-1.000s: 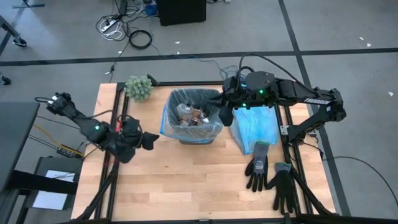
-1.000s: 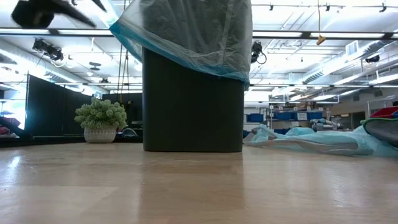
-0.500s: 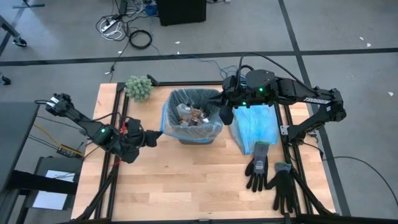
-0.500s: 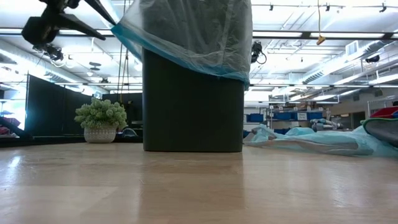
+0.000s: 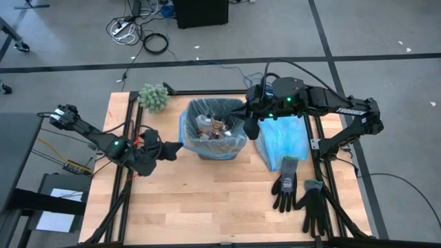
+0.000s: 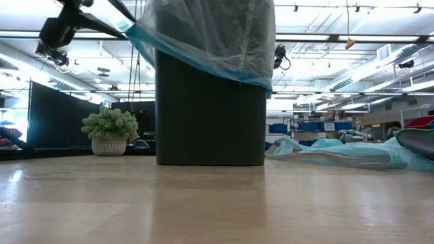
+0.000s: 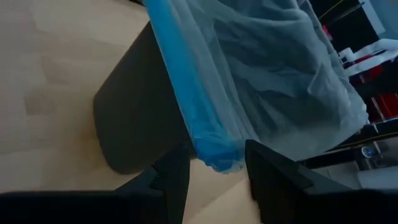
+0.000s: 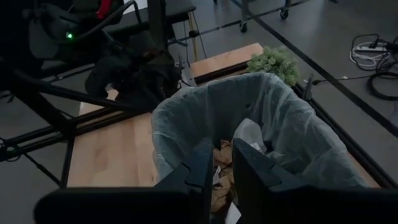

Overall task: Place trash/remove bag and relplace
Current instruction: Remove the trash bag from the bin

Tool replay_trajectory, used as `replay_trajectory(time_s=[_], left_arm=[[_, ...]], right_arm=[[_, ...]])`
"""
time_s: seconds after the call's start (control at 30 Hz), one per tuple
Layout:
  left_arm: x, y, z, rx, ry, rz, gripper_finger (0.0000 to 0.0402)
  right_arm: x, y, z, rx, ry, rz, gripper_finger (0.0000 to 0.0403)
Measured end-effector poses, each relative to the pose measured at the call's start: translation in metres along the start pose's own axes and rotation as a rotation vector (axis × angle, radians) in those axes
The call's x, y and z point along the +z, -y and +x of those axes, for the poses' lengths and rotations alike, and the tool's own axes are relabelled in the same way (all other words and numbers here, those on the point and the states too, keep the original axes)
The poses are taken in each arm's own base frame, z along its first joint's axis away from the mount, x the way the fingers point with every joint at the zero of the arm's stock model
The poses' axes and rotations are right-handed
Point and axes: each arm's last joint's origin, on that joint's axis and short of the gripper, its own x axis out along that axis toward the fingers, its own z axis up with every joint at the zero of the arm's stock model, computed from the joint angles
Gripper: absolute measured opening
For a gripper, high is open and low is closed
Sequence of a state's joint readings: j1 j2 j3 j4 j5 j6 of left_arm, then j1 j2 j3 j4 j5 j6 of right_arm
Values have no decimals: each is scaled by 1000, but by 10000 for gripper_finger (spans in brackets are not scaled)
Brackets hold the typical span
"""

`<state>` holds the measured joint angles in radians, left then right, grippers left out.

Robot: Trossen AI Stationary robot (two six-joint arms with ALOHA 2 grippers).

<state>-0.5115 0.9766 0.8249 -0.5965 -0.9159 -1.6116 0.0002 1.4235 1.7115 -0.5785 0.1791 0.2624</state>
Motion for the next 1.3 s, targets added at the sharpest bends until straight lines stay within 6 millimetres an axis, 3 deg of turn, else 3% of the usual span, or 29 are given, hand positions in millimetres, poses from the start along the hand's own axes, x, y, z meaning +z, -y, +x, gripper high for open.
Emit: replay_trajectory(time_s=[0.27, 0.7, 0.93, 1.3], left_arm=[[2, 3, 3, -11, 16, -4, 144], [1, 6, 3, -33, -36, -26, 10], [0, 8, 1, -44, -113, -32, 6], [38, 59, -28, -192, -49, 183, 4]], right_arm=[[0, 0, 0, 3, -2, -13, 50], [0, 0, 0, 22, -8, -28, 40], [0, 0, 0, 21, -7, -30, 38], [0, 4, 3, -40, 6, -24, 32]])
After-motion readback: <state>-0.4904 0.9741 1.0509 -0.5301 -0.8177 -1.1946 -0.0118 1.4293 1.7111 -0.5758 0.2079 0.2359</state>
